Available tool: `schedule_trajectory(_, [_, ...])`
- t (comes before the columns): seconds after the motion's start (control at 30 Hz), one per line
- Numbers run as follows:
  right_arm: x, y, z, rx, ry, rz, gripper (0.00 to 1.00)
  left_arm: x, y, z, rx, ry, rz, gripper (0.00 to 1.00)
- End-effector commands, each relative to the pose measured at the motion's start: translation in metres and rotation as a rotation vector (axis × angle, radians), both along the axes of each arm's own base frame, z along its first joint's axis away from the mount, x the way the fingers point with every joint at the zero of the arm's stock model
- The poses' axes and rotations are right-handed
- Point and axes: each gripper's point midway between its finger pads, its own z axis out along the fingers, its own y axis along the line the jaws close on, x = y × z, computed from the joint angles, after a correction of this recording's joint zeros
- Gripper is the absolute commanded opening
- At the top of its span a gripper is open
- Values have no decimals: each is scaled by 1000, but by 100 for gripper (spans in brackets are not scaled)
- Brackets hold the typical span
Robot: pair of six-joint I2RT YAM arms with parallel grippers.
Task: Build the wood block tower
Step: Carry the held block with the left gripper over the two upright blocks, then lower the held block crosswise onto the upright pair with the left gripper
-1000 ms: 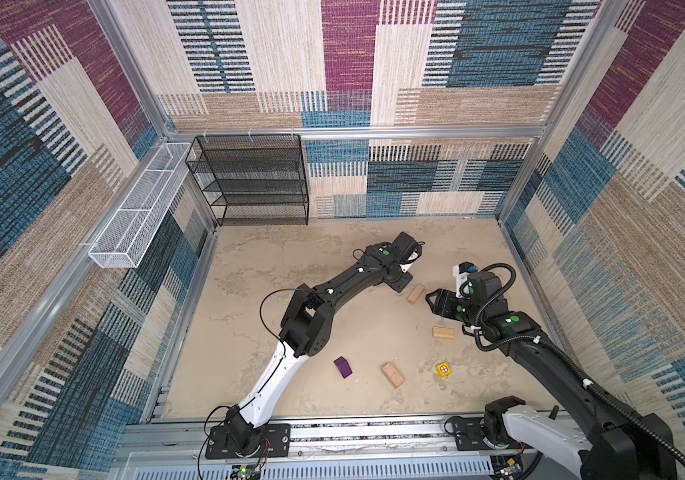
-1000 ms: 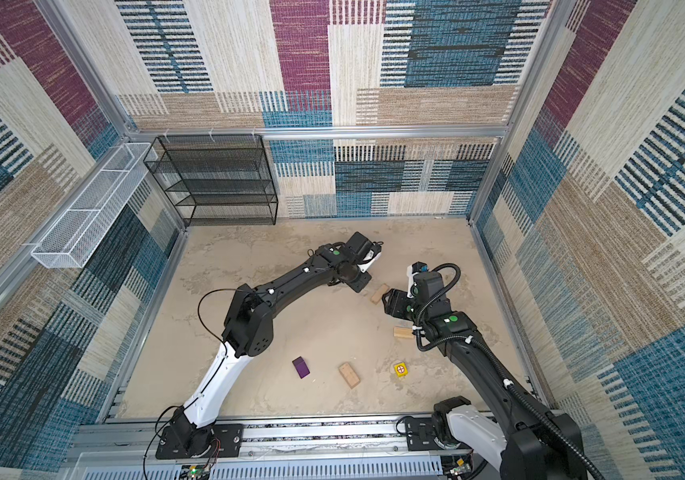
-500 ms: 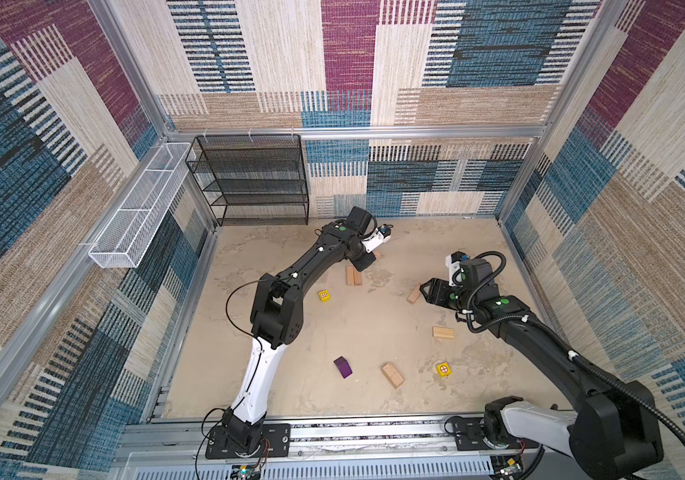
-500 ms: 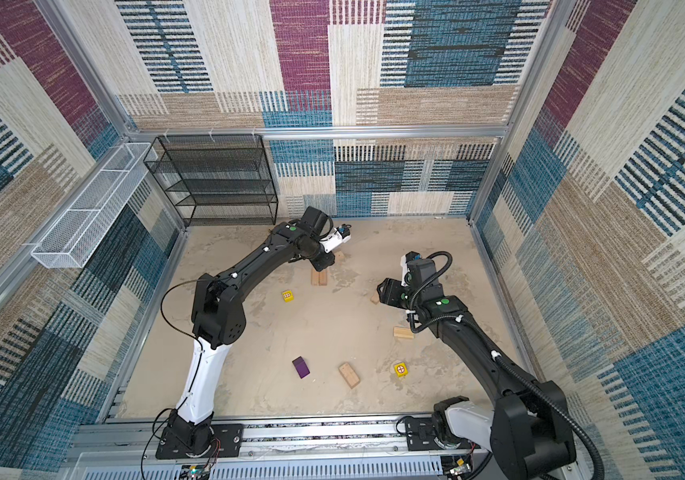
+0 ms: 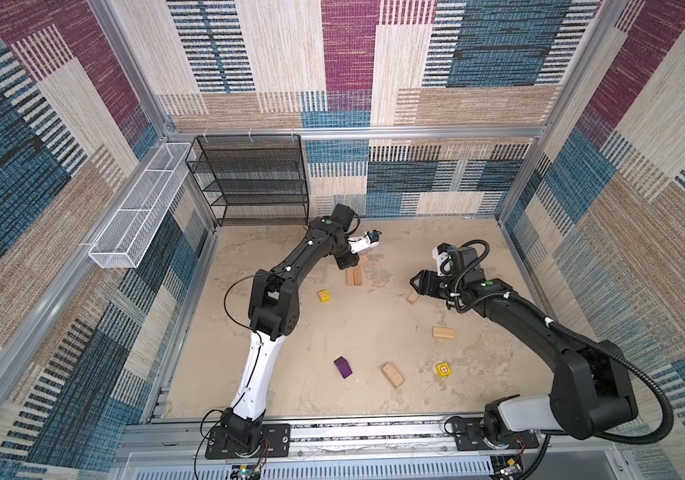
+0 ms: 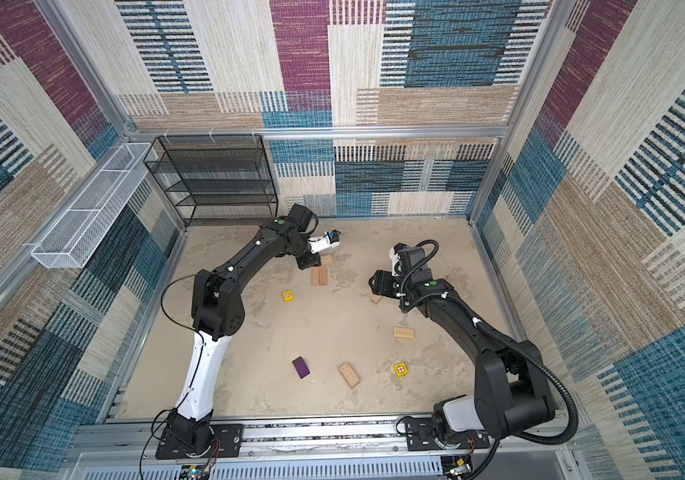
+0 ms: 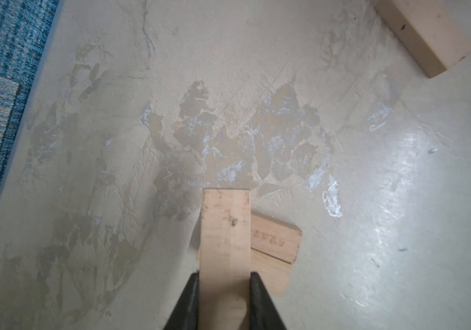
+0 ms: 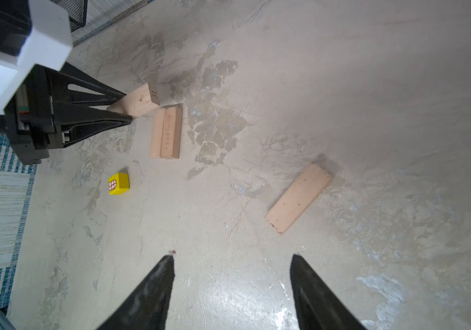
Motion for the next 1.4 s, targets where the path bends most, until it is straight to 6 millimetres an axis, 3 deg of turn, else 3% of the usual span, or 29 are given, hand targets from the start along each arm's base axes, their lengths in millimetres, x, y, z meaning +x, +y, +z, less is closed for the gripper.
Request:
schedule_trajectory(0.0, [7, 7, 8, 17, -36, 34, 67, -10, 3, -8, 13, 28, -110, 0])
schedule_trajectory(0.43, [8, 8, 10, 19, -46, 39, 66, -2, 11, -23, 24, 41, -184, 0])
schedule_trajectory(1.1, [12, 9, 11, 20, -48, 34, 66, 1, 6, -36, 5, 67, -187, 0])
schedule_trajectory(1.37, [12, 7, 14, 21, -63, 27, 66, 3, 9, -41, 21, 71, -176, 8])
